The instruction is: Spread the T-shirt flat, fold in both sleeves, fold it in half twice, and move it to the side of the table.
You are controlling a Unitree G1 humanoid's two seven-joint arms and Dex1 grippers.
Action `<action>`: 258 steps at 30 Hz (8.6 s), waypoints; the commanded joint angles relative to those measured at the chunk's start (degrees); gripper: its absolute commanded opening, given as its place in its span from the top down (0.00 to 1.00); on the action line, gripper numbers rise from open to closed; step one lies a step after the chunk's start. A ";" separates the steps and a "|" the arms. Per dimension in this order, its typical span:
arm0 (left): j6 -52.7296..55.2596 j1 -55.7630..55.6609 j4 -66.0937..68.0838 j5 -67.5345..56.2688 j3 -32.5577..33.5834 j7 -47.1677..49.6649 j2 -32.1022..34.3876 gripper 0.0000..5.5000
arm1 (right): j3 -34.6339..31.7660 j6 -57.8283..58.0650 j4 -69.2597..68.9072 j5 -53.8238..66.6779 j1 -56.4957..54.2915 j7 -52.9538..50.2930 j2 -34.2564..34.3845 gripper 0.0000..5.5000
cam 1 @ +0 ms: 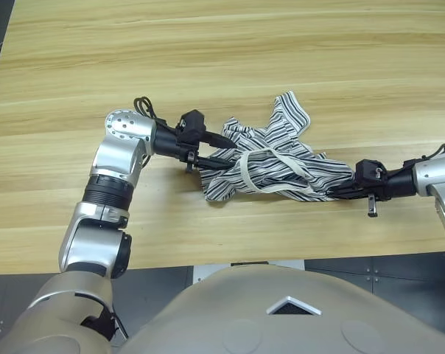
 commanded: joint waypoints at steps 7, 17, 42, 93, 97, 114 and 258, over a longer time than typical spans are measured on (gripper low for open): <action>-1.10 -2.22 1.38 0.25 3.09 0.24 2.62 0.57 | 0.03 -0.49 0.63 -0.99 -0.94 -0.83 0.79 0.98; 4.66 2.26 -5.78 -3.58 4.08 -1.82 5.82 0.57 | 0.24 -1.03 1.10 -1.15 -0.78 -1.07 0.97 0.98; 9.28 11.32 -13.94 -3.81 1.50 -2.28 8.78 0.57 | 0.48 -1.76 1.99 -1.69 -0.52 -2.44 1.09 0.98; -31.62 -21.19 13.32 28.09 -0.39 29.57 9.30 0.98 | -9.43 7.84 10.67 8.76 -26.95 -9.88 12.23 0.98; -39.19 -32.29 26.40 40.23 -5.25 41.29 9.85 0.98 | -10.78 5.28 23.98 7.60 -38.88 -15.37 19.00 0.98; -23.07 -66.85 53.60 51.81 -6.14 93.70 1.35 0.98 | -29.11 -19.55 72.31 4.44 -79.62 -50.00 33.68 0.98; -34.84 -21.62 25.15 28.51 -3.64 51.04 -10.43 0.55 | 12.44 -18.60 -6.28 -8.20 7.90 -5.08 4.54 0.60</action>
